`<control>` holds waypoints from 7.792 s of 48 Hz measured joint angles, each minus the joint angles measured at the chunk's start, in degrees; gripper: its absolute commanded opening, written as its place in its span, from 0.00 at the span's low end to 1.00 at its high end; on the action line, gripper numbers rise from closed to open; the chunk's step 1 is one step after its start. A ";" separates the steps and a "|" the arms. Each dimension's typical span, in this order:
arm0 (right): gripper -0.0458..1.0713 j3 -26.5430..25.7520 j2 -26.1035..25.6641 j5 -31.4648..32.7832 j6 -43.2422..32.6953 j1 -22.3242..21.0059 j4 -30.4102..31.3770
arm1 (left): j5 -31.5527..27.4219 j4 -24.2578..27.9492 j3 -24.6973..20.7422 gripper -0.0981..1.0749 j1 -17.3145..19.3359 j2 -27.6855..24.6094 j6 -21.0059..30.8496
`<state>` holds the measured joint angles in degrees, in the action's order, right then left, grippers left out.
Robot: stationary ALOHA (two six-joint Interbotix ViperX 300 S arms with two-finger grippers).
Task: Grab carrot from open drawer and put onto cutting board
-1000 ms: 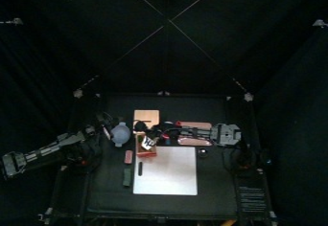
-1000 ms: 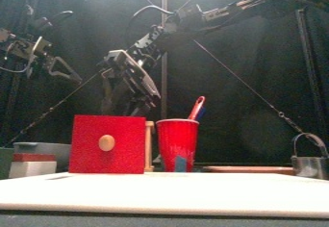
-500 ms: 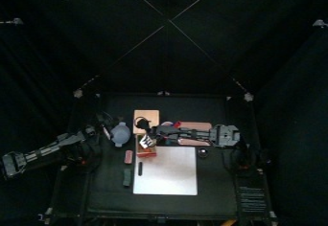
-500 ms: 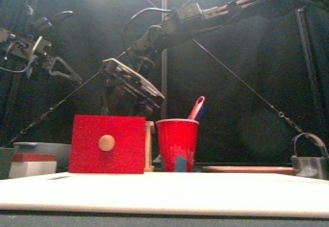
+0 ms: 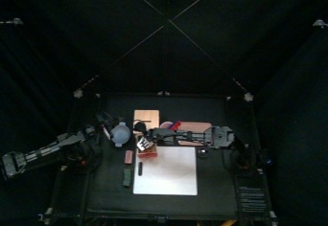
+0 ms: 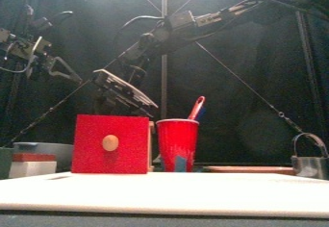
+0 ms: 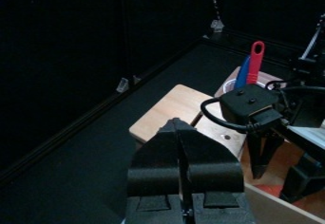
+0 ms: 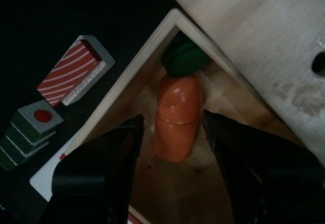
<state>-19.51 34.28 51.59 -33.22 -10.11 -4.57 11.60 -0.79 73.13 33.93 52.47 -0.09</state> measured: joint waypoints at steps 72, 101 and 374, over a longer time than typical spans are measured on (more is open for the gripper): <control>0.63 -1.76 2.29 2.72 0.44 1.23 5.80 | 0.00 0.00 0.00 0.09 0.00 0.53 0.00; 0.64 -1.67 -4.13 4.83 0.79 1.05 7.56 | 0.00 0.00 0.35 0.09 0.00 0.53 0.00; 0.89 42.71 -25.40 -16.00 -53.88 15.82 8.96 | -1.32 -0.09 -1.14 0.09 -4.13 2.11 0.18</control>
<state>23.20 8.88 35.60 -87.10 5.71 4.39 10.28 -0.88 71.98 29.79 54.58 0.09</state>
